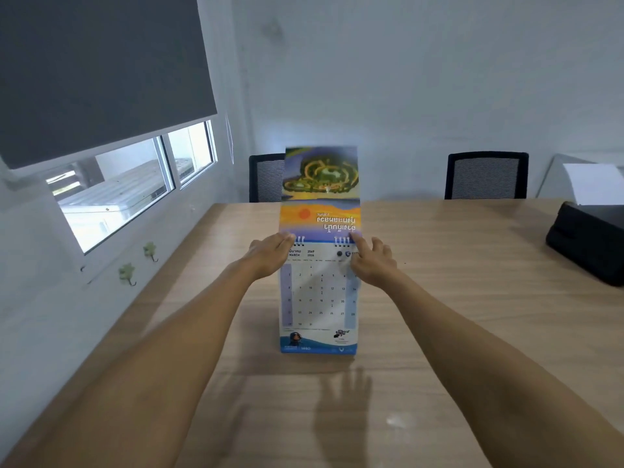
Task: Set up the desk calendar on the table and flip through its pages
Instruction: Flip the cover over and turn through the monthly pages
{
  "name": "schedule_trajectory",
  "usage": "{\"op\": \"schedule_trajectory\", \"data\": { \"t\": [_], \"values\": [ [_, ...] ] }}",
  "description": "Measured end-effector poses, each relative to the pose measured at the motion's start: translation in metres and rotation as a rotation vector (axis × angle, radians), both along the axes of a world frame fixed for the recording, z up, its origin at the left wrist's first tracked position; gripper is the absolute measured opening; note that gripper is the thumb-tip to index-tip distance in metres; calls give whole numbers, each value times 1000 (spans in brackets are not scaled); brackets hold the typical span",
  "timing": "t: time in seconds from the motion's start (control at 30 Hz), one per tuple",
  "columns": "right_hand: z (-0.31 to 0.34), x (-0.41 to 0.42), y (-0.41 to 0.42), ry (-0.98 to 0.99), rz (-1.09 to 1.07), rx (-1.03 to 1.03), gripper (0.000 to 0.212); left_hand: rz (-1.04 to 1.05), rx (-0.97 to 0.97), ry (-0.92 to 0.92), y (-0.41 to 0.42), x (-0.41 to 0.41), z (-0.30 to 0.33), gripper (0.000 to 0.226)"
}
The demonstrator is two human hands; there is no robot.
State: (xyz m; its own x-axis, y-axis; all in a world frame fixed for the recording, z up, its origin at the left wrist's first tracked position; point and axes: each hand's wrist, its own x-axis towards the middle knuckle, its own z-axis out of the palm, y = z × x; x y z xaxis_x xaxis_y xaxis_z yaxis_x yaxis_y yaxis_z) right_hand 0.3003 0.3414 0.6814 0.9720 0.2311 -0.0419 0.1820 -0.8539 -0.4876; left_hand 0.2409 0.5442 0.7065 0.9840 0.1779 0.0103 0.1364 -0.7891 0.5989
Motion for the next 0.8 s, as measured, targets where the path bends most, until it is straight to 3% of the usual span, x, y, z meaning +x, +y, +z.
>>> {"op": "schedule_trajectory", "data": {
  "t": [0.07,0.13,0.23,0.37,0.47,0.63,0.7,0.8],
  "values": [
    [0,1,0,21,-25,62,56,-15,5,-35,3,3,-5,60],
    [-5,1,1,18,-60,175,58,55,-38,-92,7,7,-15,78],
    [-17,-8,4,71,-146,540,60,210,-256,-128,6,4,-38,94],
    [-35,-31,3,392,-258,861,53,222,-599,13,-12,-24,-53,68],
    [-55,-37,-1,495,-250,902,15,211,-756,98,-24,-38,-61,63],
    [-67,-41,-5,540,-239,995,23,216,-863,92,-34,-44,-70,59],
    [-65,-45,-7,529,-206,975,14,227,-882,85,-34,-43,-73,59],
    [-60,-50,-9,509,-181,866,16,284,-755,72,-31,-41,-76,58]
  ]
}}
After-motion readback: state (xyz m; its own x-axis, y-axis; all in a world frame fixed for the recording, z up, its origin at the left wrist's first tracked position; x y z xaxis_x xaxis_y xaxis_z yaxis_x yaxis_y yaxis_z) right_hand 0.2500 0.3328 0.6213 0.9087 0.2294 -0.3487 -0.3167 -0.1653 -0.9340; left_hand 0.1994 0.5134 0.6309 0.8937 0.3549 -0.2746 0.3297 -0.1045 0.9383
